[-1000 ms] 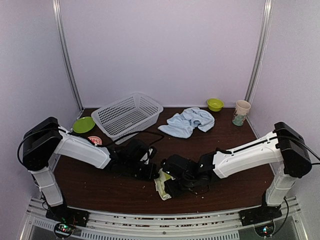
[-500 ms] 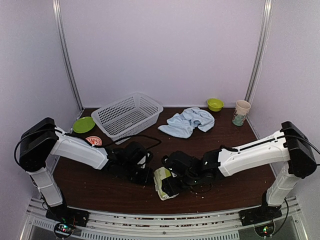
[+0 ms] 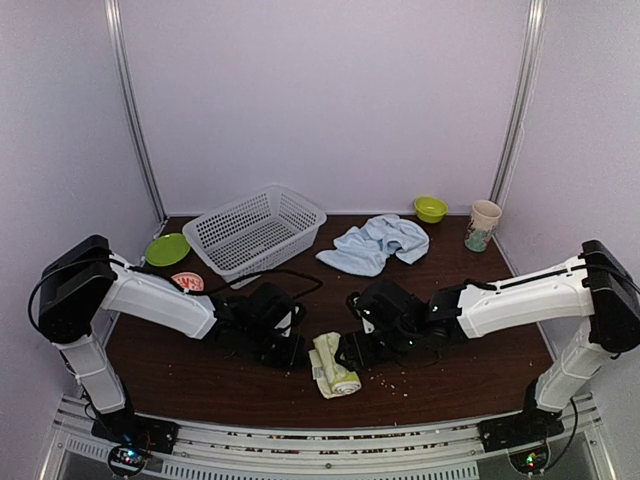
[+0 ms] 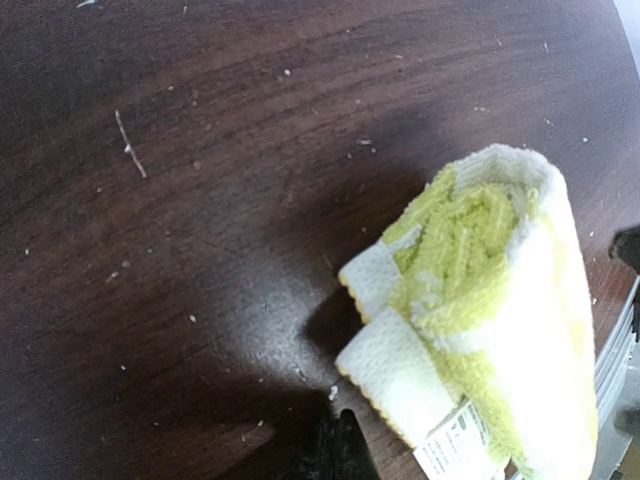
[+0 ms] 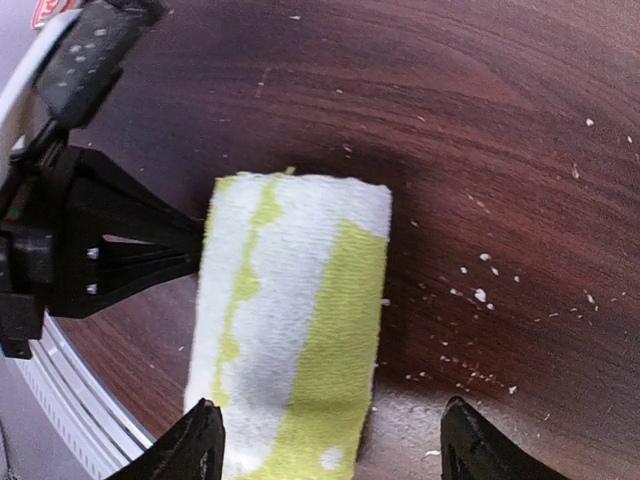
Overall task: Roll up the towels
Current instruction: Roll the towel at the center of the board, then pick up the towel from the center of the board.
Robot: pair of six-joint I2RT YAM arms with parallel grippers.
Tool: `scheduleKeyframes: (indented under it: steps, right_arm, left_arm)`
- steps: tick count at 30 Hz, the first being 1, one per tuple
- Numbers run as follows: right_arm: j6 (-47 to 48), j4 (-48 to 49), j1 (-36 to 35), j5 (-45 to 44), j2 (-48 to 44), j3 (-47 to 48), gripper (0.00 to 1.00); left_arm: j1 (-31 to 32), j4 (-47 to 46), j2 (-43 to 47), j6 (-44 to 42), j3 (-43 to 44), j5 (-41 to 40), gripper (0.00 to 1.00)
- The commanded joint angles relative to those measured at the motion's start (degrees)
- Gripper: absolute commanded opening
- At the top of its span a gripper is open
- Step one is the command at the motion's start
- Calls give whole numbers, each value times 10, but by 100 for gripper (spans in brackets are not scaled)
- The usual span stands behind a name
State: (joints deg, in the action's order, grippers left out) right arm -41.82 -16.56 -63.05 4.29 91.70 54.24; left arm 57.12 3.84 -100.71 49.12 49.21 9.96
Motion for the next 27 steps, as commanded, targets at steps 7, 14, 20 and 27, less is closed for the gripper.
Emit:
scheduleKeyframes:
  steps: [7,14,20,27]
  right_arm:
    - [-30,85,30,86,28,-31,74]
    - [-46,67,29,74,72,-15,72]
    - [-52,60,28,66,69,-9,73]
    - [-48,29,40,46,-9,-3,78]
  left_arm:
    - [4,24,34,-7,-7,-24,0]
    - [4,44,74,-2,-18,-41,0]
    - [7,87,107,-6,-7,-69,6]
    - [18,162,152,-7,32,-127,61]
